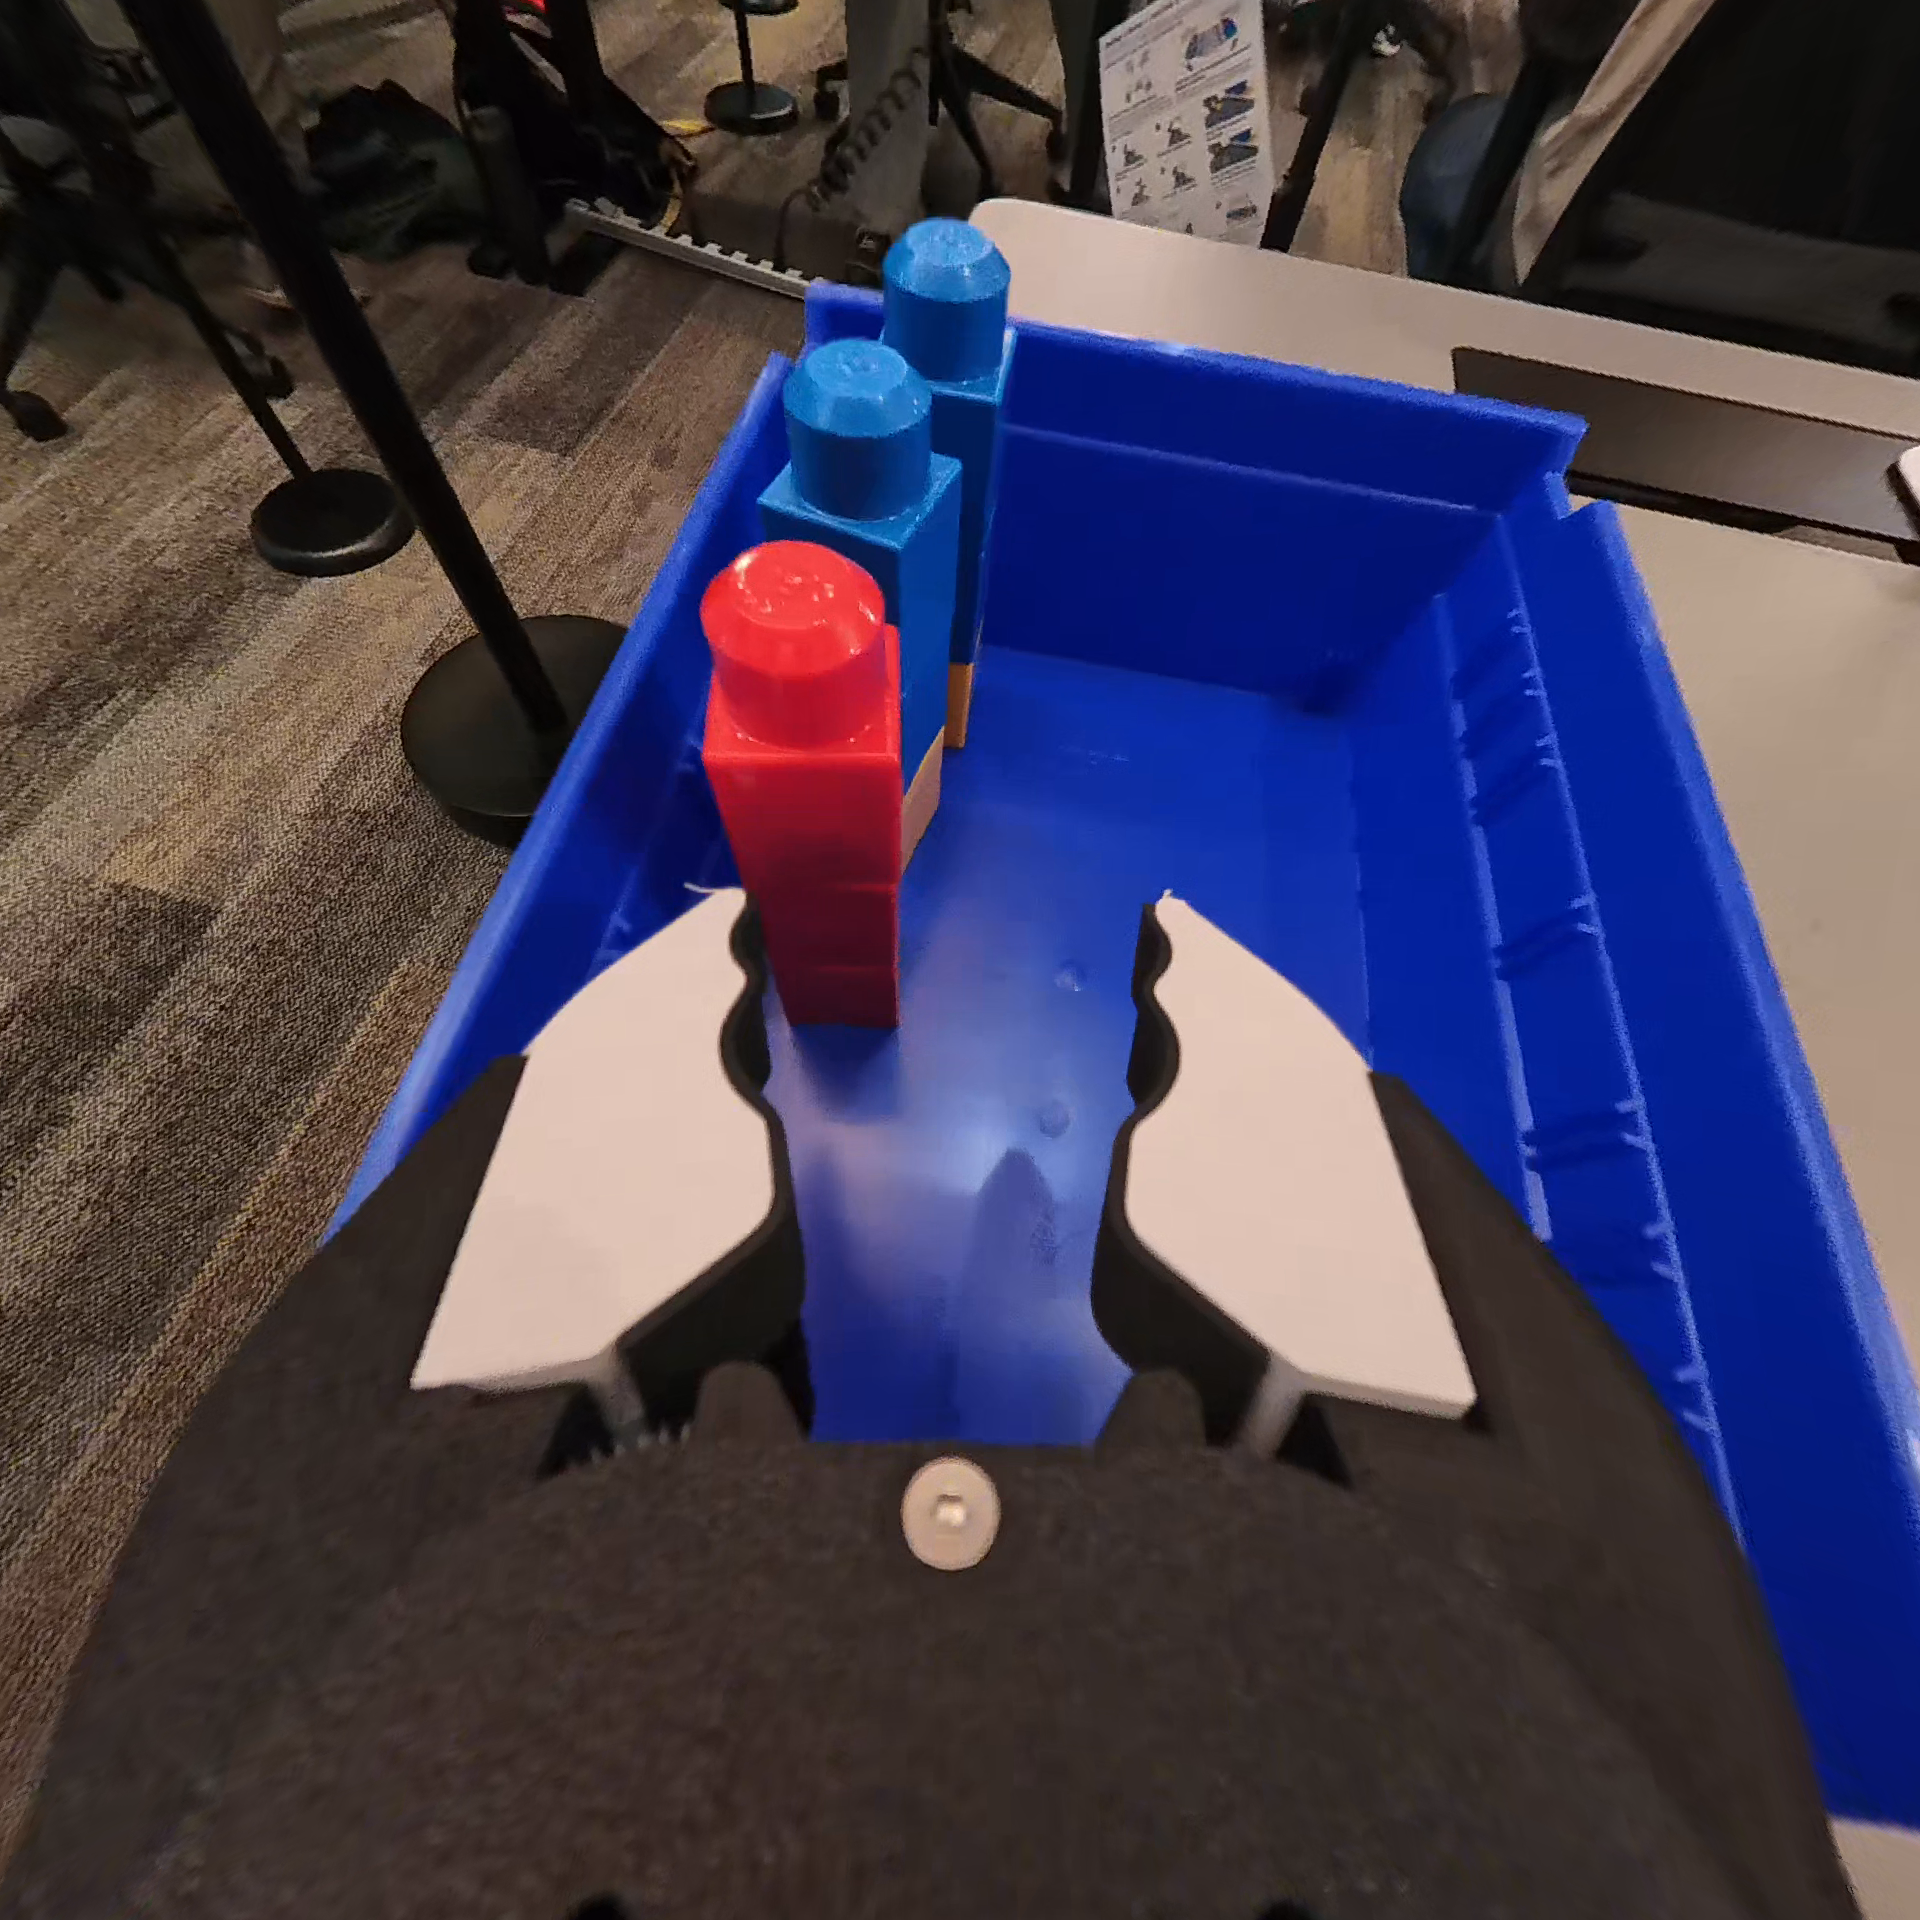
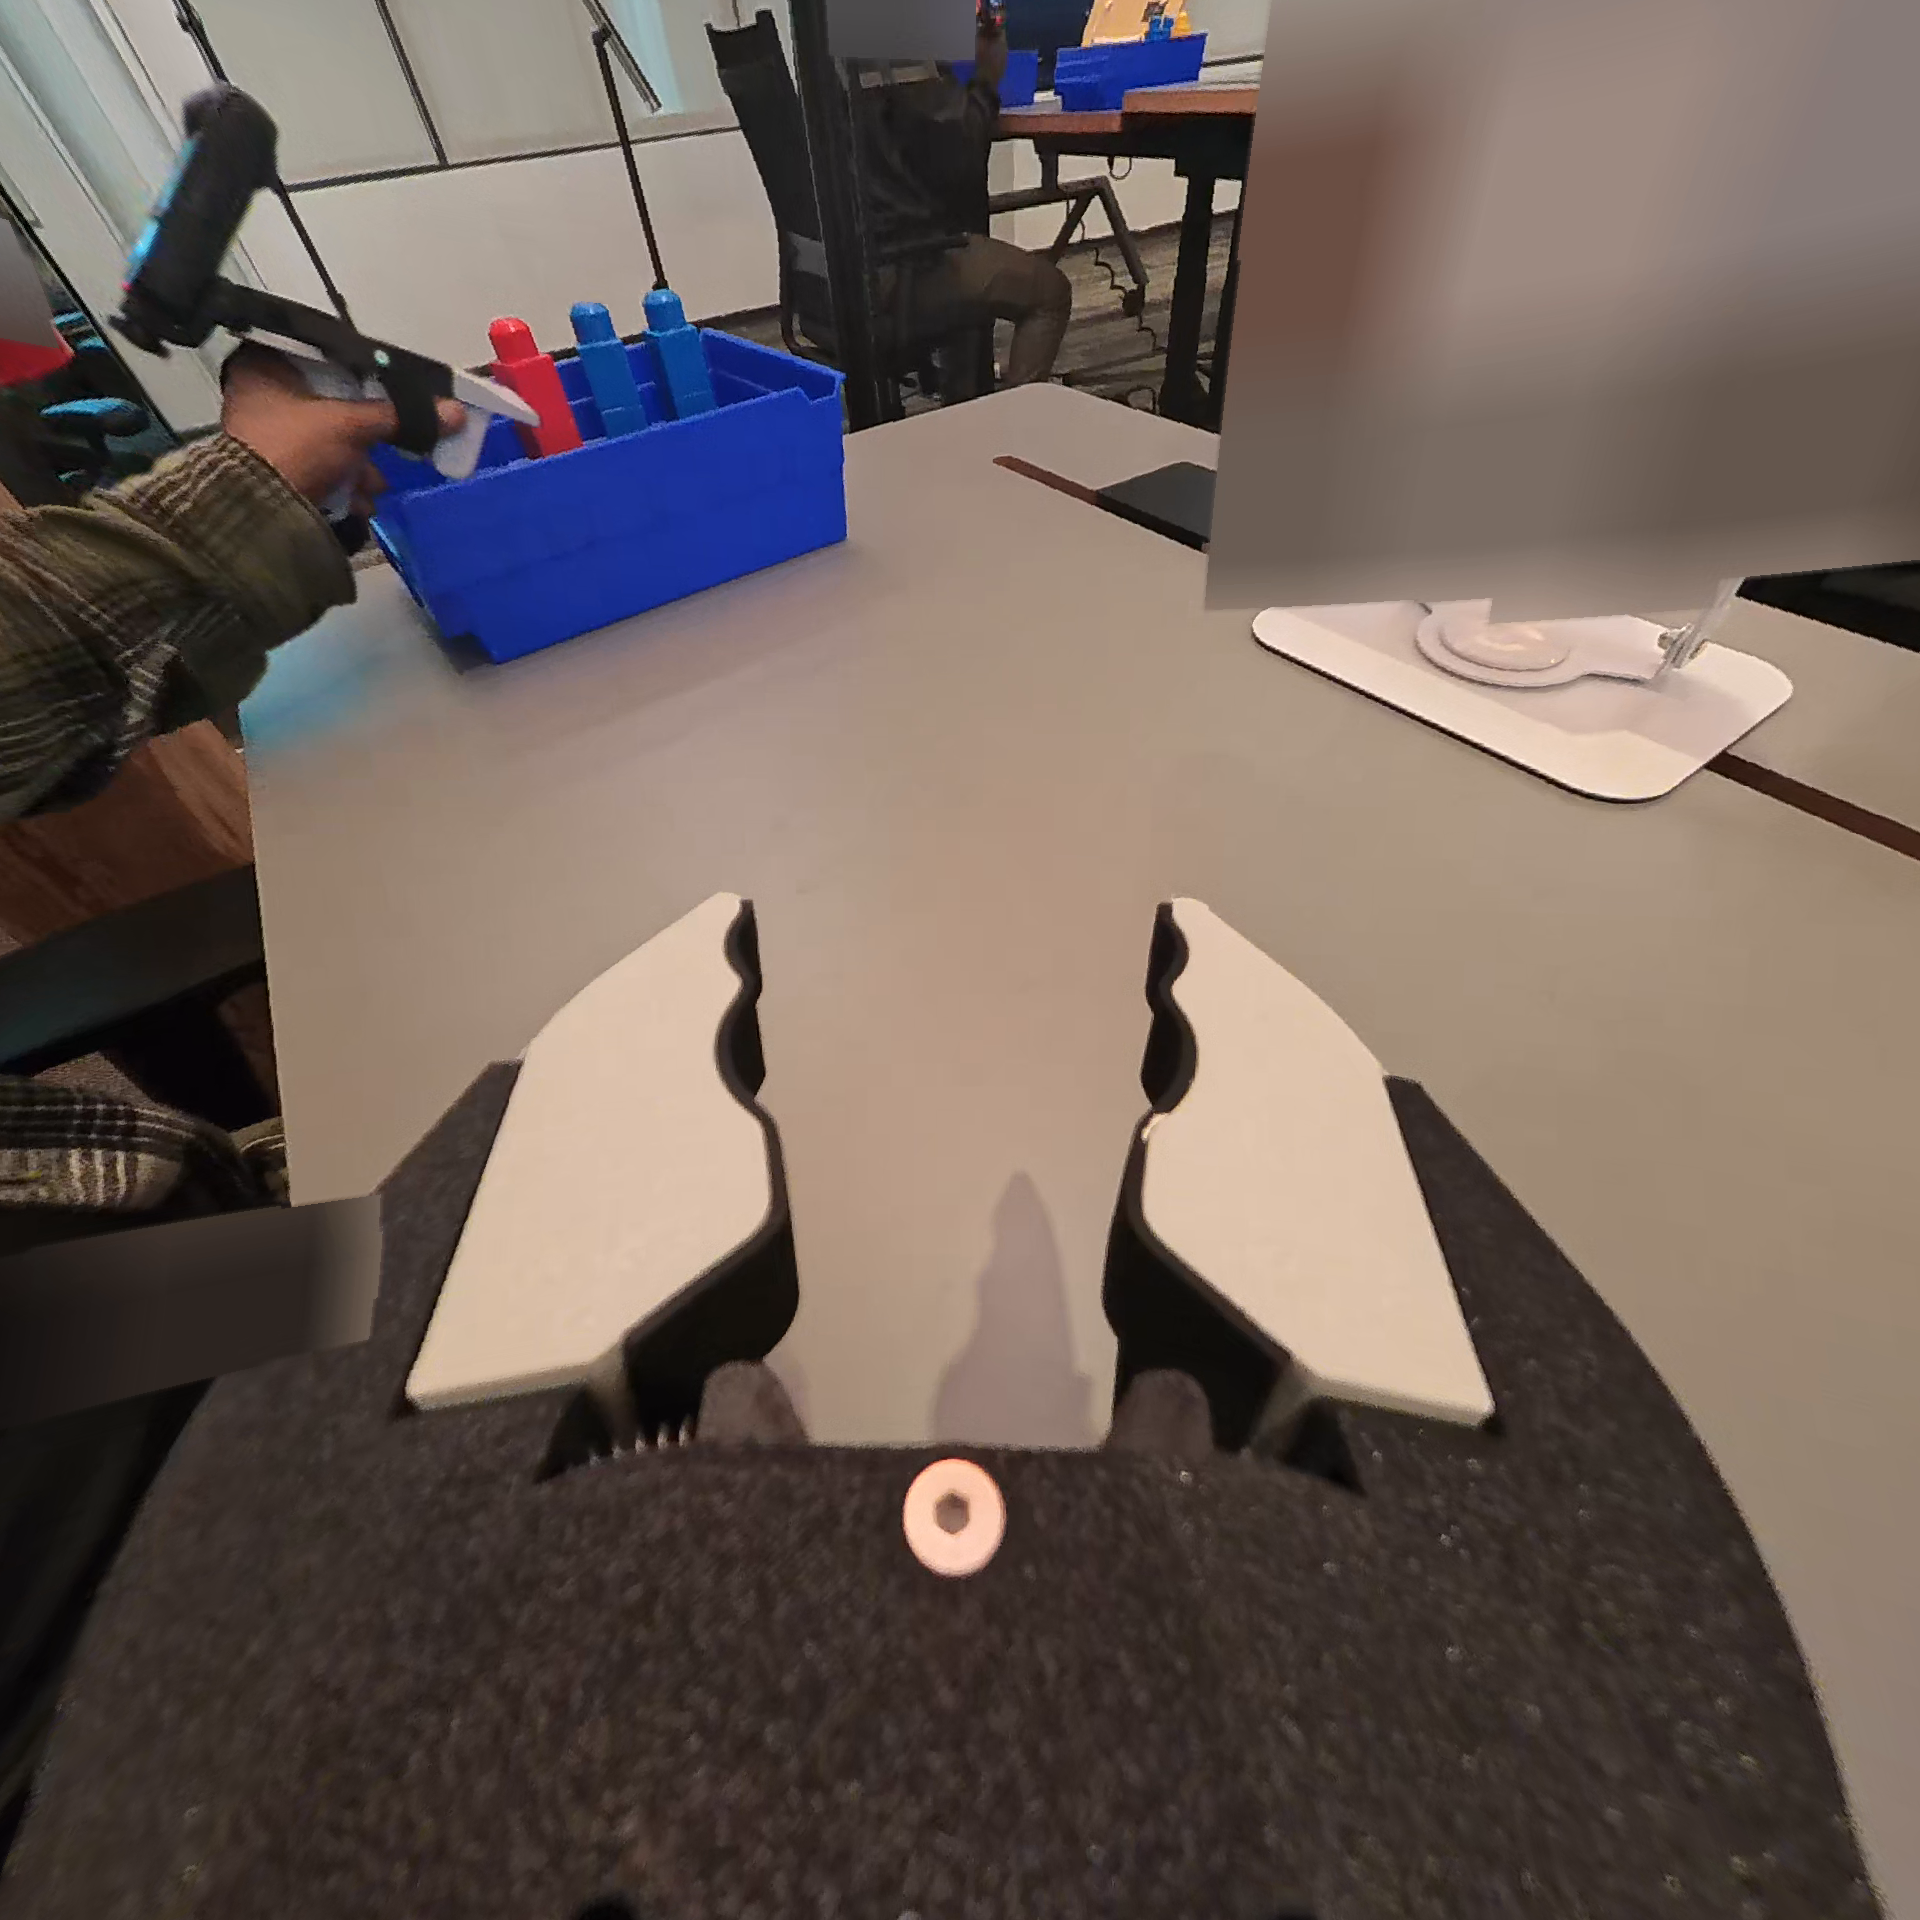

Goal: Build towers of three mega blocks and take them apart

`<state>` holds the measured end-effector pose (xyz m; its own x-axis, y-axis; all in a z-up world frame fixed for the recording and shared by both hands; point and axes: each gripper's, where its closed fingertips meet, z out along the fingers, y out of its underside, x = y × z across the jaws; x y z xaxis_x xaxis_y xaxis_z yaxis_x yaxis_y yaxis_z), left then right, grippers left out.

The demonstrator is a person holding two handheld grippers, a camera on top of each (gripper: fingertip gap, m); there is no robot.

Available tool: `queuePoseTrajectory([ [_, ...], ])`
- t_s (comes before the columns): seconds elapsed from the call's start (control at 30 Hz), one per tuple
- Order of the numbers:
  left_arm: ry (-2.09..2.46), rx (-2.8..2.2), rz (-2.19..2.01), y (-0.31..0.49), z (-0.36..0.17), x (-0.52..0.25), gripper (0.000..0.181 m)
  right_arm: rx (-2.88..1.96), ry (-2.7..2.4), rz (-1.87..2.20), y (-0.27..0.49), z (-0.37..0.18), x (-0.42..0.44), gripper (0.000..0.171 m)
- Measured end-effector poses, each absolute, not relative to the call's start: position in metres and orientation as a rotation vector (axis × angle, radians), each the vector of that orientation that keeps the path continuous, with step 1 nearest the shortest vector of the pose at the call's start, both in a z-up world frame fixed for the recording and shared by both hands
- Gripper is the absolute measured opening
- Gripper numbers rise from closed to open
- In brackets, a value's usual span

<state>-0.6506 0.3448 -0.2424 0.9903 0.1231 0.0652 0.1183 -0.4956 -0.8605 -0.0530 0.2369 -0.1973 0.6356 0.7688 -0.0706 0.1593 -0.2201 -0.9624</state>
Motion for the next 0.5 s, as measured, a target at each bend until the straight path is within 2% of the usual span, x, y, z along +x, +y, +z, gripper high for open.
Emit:
queuePoseTrajectory([
  [0.33,-0.229,-2.211,0.082,0.351,-0.268,-0.668,0.073,-1.737,-0.76,0.7,0.236,-0.198,-0.05,0.07],
  [0.5,-0.2,-2.326,0.109,0.355,-0.279,-0.669,0.071,-1.735,-0.77,0.708,0.235,-0.199,-0.053,0.069],
])
